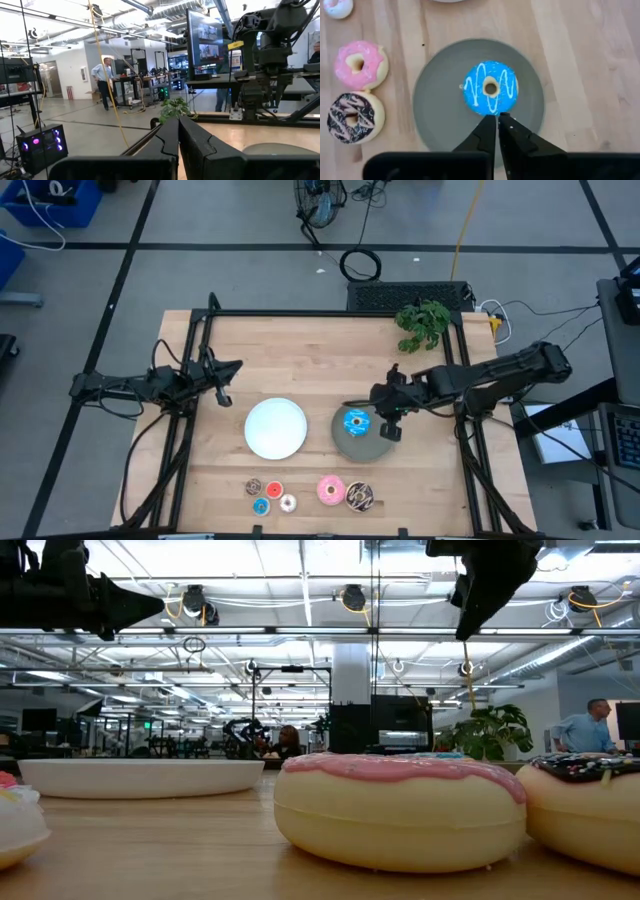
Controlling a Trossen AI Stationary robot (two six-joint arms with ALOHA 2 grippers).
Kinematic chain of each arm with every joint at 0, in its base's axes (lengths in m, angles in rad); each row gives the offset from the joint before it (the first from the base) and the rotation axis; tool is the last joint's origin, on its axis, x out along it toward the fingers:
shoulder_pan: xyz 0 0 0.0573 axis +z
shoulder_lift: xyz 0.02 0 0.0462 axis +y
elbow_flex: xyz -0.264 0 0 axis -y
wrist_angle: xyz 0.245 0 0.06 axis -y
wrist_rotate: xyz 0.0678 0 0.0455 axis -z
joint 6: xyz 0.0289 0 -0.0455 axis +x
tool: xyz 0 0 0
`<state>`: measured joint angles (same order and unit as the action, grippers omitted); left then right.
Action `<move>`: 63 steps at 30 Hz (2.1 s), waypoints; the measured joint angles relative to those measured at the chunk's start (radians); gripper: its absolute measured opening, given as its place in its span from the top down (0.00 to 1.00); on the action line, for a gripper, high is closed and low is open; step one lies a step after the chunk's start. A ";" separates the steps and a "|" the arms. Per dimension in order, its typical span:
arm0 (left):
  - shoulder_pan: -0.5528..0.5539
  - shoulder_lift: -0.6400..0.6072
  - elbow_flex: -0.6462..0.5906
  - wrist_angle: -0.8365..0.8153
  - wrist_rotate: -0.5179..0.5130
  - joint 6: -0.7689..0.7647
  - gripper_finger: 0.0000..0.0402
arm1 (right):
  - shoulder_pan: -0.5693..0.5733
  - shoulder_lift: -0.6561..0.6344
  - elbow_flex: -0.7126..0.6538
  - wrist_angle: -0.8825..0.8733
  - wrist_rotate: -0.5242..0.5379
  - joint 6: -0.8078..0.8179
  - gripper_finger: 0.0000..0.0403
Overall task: Pick & Place donuts
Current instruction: Put the big black donut into the gray plate
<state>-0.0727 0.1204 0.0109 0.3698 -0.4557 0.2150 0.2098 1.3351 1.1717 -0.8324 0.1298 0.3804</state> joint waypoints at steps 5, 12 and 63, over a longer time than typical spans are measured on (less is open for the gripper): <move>0.000 0.000 0.000 0.000 -0.006 0.000 0.95 | 0.018 0.000 0.000 0.035 0.056 0.011 0.99; 0.000 0.000 0.000 0.000 -0.016 0.013 0.95 | 0.092 -0.006 0.000 0.126 0.100 0.009 1.00; 0.000 0.000 0.000 0.007 -0.148 0.071 0.95 | 0.228 -0.921 -1.089 1.394 -0.001 -0.413 1.00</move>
<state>-0.0724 0.1204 0.0109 0.3773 -0.6037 0.2859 0.4381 0.4141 0.0830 0.5617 0.1284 -0.0322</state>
